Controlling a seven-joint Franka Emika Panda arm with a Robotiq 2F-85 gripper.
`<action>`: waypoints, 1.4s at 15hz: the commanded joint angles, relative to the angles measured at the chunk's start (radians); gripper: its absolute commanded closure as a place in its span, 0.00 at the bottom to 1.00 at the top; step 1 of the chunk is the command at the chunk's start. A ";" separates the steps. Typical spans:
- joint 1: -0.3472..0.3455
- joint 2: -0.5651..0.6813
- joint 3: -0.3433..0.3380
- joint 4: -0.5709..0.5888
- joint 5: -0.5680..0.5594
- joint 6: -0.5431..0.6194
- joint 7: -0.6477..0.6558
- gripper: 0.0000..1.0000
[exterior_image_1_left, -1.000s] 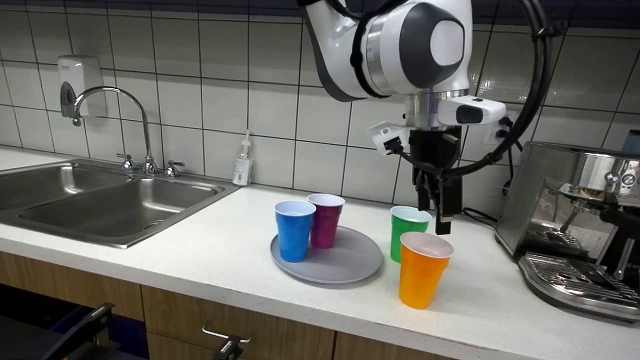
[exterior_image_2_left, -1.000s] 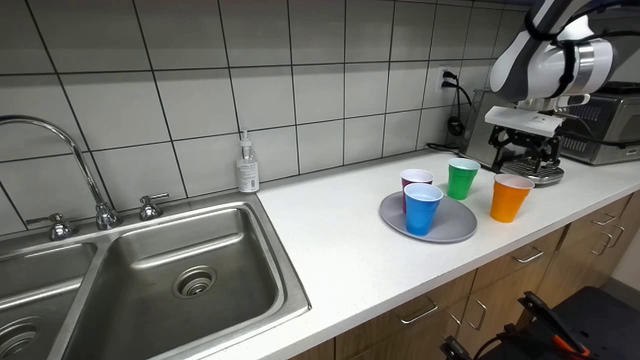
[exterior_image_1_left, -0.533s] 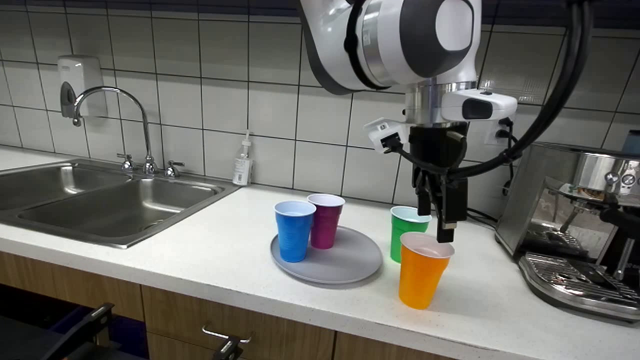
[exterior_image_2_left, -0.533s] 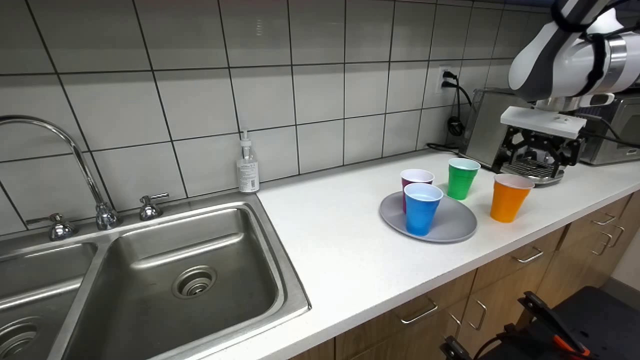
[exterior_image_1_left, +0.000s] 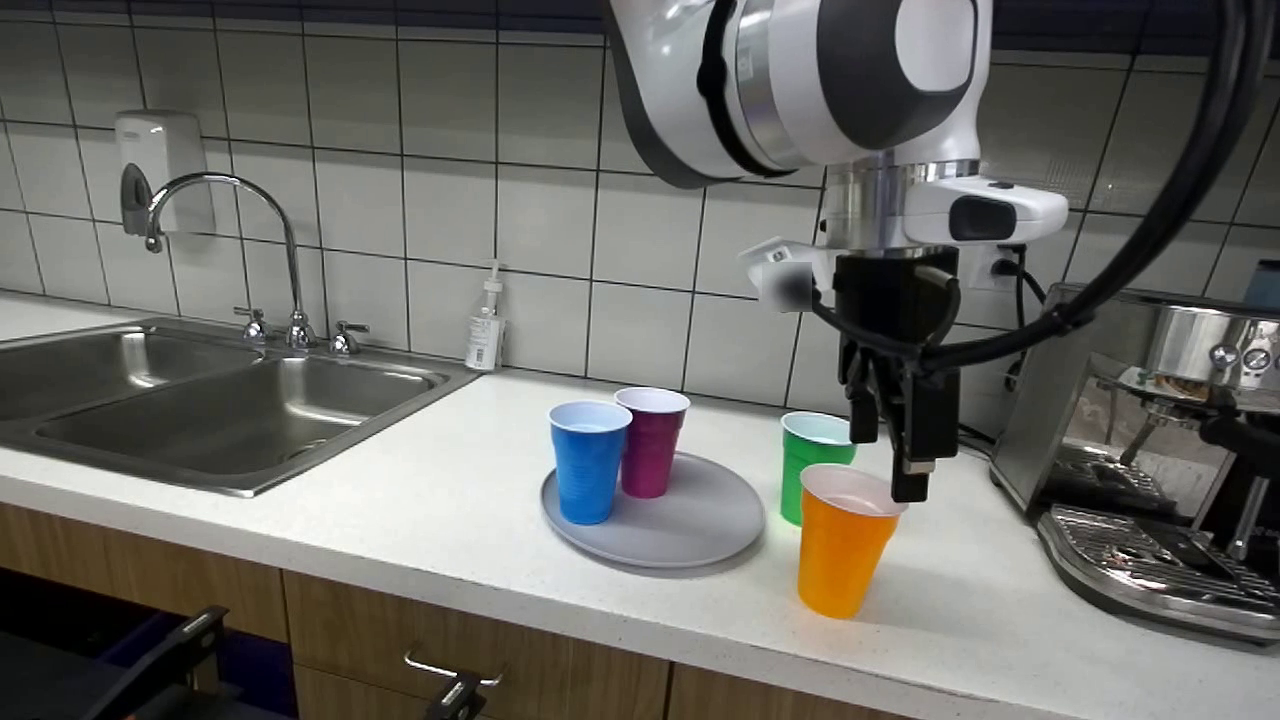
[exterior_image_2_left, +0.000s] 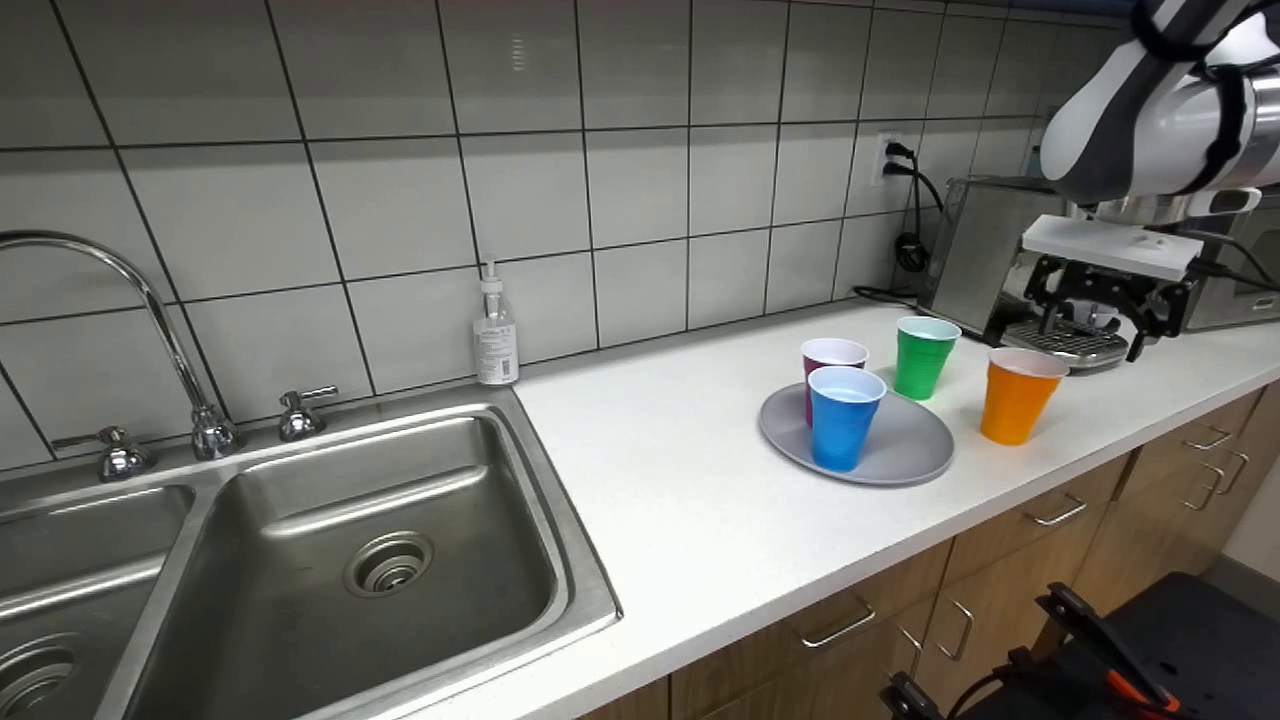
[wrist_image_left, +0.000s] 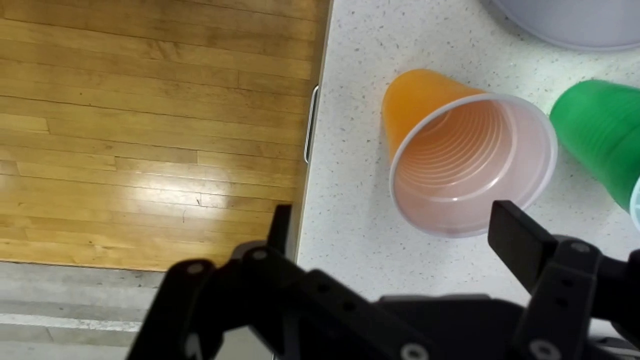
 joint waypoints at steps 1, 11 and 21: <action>-0.030 -0.008 0.018 0.011 0.001 -0.017 -0.025 0.00; -0.019 0.086 0.052 0.058 0.060 -0.007 -0.034 0.00; -0.014 0.192 0.047 0.128 0.101 -0.017 -0.043 0.00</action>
